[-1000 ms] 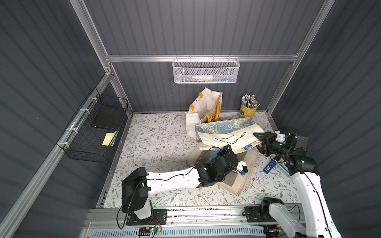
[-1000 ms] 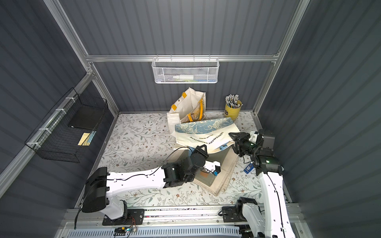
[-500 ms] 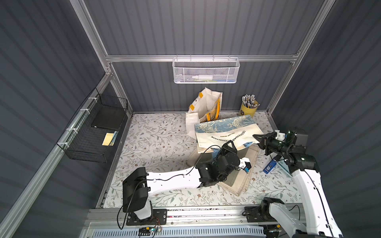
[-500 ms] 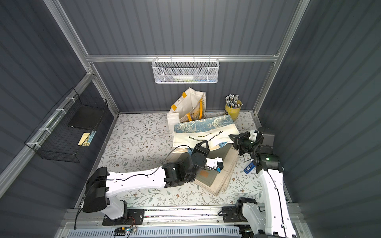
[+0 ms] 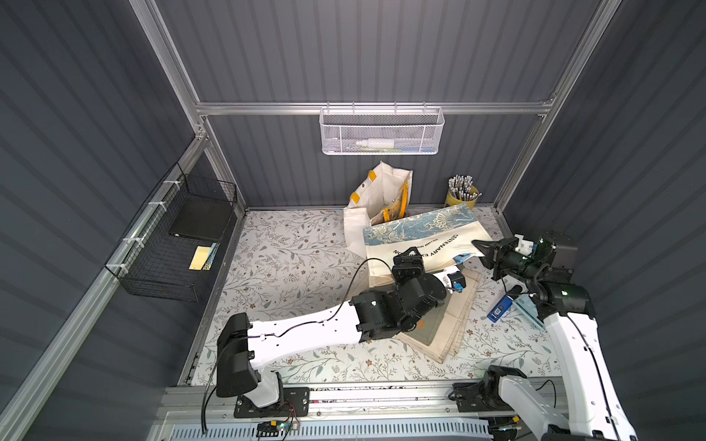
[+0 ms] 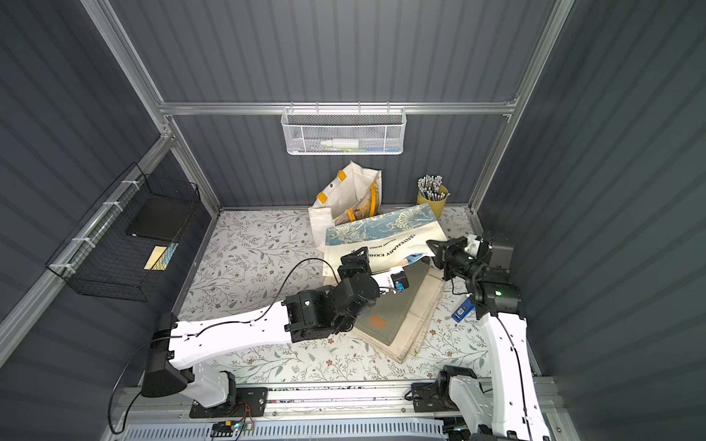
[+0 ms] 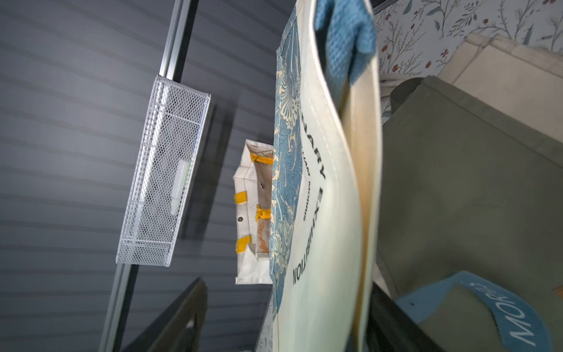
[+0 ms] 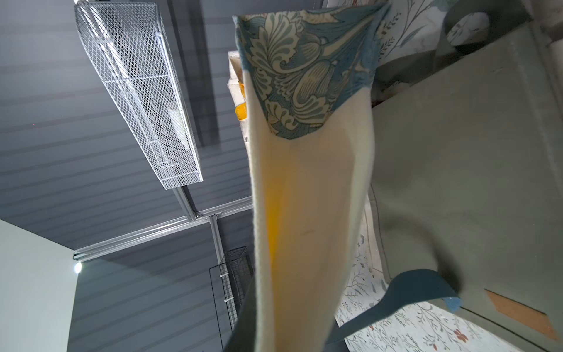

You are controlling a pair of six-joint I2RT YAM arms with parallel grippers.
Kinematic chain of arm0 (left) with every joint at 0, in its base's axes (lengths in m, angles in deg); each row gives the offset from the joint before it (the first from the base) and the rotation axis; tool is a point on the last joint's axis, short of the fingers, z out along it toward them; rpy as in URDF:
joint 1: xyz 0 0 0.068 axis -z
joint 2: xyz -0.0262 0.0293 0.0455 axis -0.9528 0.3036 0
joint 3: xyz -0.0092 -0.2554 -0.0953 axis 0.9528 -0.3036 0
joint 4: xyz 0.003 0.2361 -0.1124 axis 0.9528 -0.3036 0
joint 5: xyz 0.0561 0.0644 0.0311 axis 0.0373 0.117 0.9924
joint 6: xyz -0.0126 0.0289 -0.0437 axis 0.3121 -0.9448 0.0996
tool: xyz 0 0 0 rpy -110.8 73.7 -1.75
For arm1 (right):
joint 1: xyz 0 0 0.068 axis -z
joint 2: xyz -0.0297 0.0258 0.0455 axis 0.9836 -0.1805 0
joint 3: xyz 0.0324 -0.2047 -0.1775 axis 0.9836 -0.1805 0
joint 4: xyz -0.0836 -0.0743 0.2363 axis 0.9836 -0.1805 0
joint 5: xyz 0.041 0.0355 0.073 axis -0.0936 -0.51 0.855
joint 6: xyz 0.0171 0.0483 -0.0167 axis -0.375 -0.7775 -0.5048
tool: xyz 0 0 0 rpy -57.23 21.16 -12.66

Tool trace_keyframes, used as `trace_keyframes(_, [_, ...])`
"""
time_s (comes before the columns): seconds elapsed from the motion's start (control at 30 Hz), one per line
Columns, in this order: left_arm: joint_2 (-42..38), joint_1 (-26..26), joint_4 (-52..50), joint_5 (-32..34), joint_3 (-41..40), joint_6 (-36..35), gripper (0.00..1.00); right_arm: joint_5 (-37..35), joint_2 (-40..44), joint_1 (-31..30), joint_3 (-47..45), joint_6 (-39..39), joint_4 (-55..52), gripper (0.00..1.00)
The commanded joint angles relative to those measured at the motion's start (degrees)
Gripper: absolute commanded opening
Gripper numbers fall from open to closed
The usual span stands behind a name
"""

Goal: Put away the canvas bag
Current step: Pick up the canvas bag from the center of the board, then press the canvas bag.

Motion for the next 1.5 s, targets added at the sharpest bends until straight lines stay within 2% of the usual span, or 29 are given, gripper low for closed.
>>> trace_keyframes(0.0, [-5.67, 0.21, -9.52, -0.71, -2.59, 10.96, 0.81, -2.94, 0.22, 0.09, 2.41, -4.93, 6.91, 0.00])
trace_keyframes(0.07, [-8.16, 0.25, -11.30, -2.66, -5.26, 13.16, 0.83, -3.19, -0.95, 0.08, 3.74, -4.43, 6.44, 0.00])
trace_keyframes(0.27, [-14.16, 0.23, -14.50, -3.66, -11.25, 13.05, 0.87, -3.74, -2.20, 0.07, 5.18, -6.07, 7.12, 0.00])
trace_keyframes(0.33, [-14.69, 0.23, -11.26, -2.81, -15.99, 11.71, 0.87, -2.94, -2.57, 0.05, 5.18, -6.49, 7.66, 0.00])
trace_keyframes(0.53, [-14.71, 0.24, -1.98, -4.44, -22.07, 8.60, 0.89, -2.61, -2.66, 0.13, 4.82, -7.66, 8.36, 0.00])
trace_keyframes(0.7, [-17.67, 0.27, 8.20, -8.41, -29.03, 9.70, 0.97, -2.51, -2.75, 0.07, 5.20, -8.18, 8.57, 0.00])
trace_keyframes(0.87, [-15.77, 0.40, 13.19, -10.53, -30.25, 13.24, 0.98, -2.27, -3.10, 0.08, 5.61, -8.06, 8.38, 0.00])
trace_keyframes(1.03, [-11.70, 1.09, 18.98, -8.16, -30.47, 10.85, 0.99, -1.36, -2.89, 0.10, 4.72, -9.19, 9.32, 0.00])
trace_keyframes(1.17, [-8.83, 1.17, 23.30, -10.50, -30.88, 12.03, 1.00, -1.57, -2.66, 0.08, 4.40, -9.65, 9.68, 0.00])
trace_keyframes(1.33, [-3.83, 1.11, 31.67, -2.49, -30.32, 9.91, 0.99, -0.73, -3.03, 0.09, 4.38, -10.16, 10.44, 0.00])
trace_keyframes(1.4, [-0.08, 1.13, 37.07, 2.32, -29.41, 6.40, 0.99, -0.12, -3.19, 0.13, 4.20, -10.28, 10.80, 0.00])
trace_keyframes(1.47, [4.07, 1.10, 45.90, 8.78, -28.48, -0.37, 0.99, 0.03, -2.98, 0.11, 3.74, -10.51, 10.91, 0.00])
